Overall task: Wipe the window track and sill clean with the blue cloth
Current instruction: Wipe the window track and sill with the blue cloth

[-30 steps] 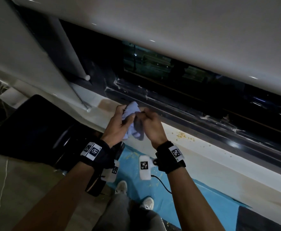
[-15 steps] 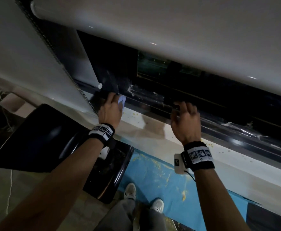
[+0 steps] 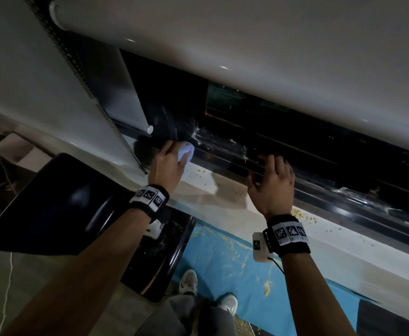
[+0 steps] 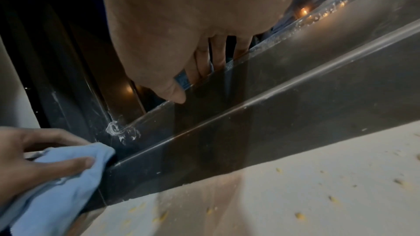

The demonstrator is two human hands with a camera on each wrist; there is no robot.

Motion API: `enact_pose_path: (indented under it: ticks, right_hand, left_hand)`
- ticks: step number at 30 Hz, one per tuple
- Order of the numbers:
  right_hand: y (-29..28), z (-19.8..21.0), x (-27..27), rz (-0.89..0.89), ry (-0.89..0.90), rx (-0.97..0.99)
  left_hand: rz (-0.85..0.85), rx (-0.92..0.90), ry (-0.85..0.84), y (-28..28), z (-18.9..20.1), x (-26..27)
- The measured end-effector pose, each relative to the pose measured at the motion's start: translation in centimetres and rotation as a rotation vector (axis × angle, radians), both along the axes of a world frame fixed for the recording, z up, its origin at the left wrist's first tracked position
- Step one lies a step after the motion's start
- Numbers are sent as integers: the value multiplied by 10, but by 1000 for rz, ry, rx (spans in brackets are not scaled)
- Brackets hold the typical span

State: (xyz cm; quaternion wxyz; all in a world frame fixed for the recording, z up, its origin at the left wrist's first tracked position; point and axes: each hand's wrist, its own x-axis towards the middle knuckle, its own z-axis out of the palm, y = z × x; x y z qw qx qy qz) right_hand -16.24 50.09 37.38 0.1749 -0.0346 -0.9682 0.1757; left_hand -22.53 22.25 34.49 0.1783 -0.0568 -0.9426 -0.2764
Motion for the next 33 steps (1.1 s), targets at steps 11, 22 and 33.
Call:
enact_pose_path:
  ticks: [11,22,33]
  right_hand:
    - [25,4,3,73,-75,59]
    - [23,-4,5,82,-109,176]
    - [186,25,52,-187,-31,237]
  left_hand:
    - [96,-4,23,20,-29,-2]
    - [-118,61,49,66,-18,27]
    - [-64,111,18,87,-16,25]
